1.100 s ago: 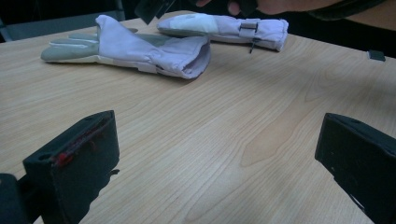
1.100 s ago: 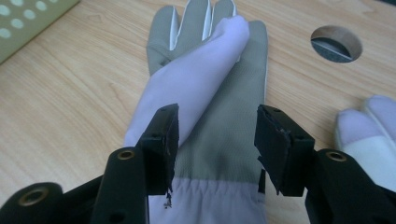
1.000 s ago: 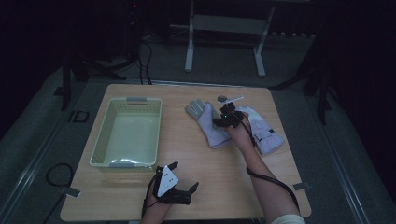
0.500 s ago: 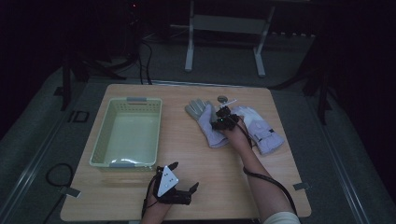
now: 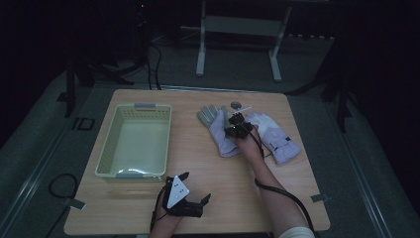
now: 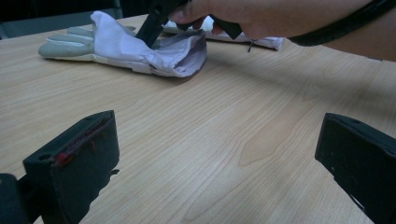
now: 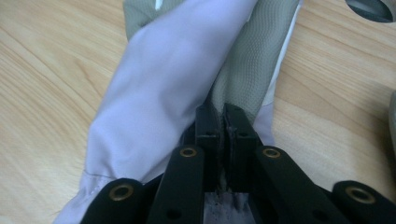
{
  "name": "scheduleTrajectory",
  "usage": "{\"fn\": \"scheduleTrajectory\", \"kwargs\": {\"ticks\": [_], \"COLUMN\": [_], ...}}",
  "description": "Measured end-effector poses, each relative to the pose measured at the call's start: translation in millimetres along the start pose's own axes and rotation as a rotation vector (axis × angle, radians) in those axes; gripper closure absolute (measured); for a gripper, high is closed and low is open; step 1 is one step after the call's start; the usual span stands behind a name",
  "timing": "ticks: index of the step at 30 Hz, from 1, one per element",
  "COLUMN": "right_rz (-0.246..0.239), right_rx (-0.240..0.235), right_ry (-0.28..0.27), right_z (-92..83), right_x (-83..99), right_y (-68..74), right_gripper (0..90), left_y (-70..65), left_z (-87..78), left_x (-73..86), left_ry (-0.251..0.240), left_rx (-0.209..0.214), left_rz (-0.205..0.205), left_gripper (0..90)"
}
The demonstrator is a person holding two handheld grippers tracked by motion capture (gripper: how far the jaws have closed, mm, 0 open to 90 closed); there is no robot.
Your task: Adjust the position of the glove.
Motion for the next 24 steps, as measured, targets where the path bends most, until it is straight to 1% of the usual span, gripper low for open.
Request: {"fn": "scheduleTrajectory", "kwargs": {"ticks": [1,2,6,9,11,12,14,17,19,22,23,24], "right_rz": [0.033,0.047,0.135,0.176,0.194,0.213,0.247,0.247,0.262,0.294,0.298,0.289], "right_rx": [-0.005,-0.009,-0.022,-0.019,-0.023,-0.034,-0.036,-0.026,-0.039,-0.057,-0.061,-0.053], "right_ry": [-0.018,-0.027,-0.086,-0.126,-0.149,-0.161,-0.189,-0.2,-0.214,-0.253,-0.271,-0.283], "right_z": [-3.0,-4.8,-17.6,-28.1,-34.4,-38.2,-45.2,-53.8,-60.5,-73.1,-77.9,-82.6], "right_x": [0.6,1.1,6.0,11.5,16.0,18.5,22.5,26.2,29.3,34.5,36.5,38.6], "right_y": [0.9,1.6,7.5,16.0,22.8,26.9,32.7,41.1,44.7,49.1,52.1,54.9], "right_gripper": [86.7,86.8,87.1,87.0,87.0,87.0,87.0,87.0,87.0,86.9,86.9,86.9], "left_y": [0.1,0.1,0.0,-0.1,0.1,0.1,-0.1,-0.4,-0.5,-0.3,-0.5,-0.5], "left_z": [0.0,0.0,0.0,0.1,0.2,0.2,0.1,0.1,0.1,0.1,0.0,-0.2], "left_x": [0.0,0.0,0.0,0.0,-0.1,-0.1,0.0,0.0,0.0,0.0,0.0,0.1], "left_ry": [0.0,0.0,0.0,0.001,0.001,0.001,0.001,0.0,0.0,0.001,-0.001,0.0], "left_rx": [0.0,0.0,-0.001,0.0,0.0,0.0,-0.003,-0.004,-0.004,-0.002,-0.002,-0.004], "left_rz": [0.0,-0.001,0.0,0.0,-0.001,-0.002,-0.001,0.001,0.001,0.001,0.001,0.006], "left_gripper": [0.0,0.0,0.0,0.0,0.0,0.0,0.0,0.0,0.0,0.0,0.0,0.0]}}
Point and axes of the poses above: each handheld gripper's, and its own axes: z roughly forward along the jaws, x roughly out of its underside, y roughly to its left, the point moved 2 cm from there along z, roughly forward along the jaws, and after that the axes turned 9 degrees about -z, right-handed, at the moved point
